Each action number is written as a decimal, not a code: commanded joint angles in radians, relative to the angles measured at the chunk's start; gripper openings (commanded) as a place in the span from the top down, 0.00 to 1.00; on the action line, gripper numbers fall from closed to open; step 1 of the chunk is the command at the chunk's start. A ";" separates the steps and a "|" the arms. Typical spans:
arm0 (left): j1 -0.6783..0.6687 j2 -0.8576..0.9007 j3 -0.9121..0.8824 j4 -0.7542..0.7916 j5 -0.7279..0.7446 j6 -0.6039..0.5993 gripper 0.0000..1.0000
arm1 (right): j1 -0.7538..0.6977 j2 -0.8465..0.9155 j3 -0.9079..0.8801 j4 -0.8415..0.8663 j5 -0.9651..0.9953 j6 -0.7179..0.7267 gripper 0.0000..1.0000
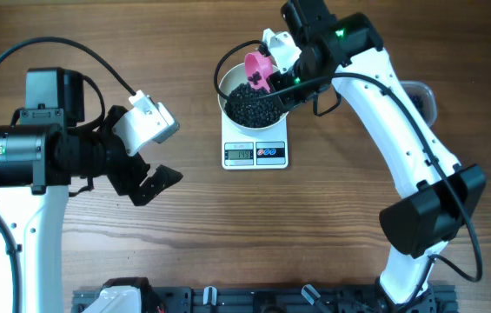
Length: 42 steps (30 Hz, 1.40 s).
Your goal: Scoop item into bowl and weigh 150g on scale
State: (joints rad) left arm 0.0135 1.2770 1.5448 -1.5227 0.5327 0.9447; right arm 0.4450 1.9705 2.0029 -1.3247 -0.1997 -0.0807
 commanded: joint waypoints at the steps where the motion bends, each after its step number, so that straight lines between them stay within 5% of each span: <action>1: 0.005 -0.010 0.014 -0.001 0.007 0.010 0.00 | 0.024 -0.015 -0.004 -0.006 0.196 0.032 0.96; 10: 0.005 -0.010 0.014 -0.001 0.007 0.010 0.00 | 0.014 -0.014 -0.004 0.002 -0.007 0.013 0.96; 42: 0.005 -0.010 0.014 -0.001 0.007 0.010 0.00 | 0.018 -0.017 -0.004 -0.047 0.027 0.034 0.96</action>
State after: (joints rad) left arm 0.0135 1.2770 1.5448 -1.5227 0.5327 0.9447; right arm 0.4610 1.9705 2.0029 -1.3804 -0.1627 -0.0444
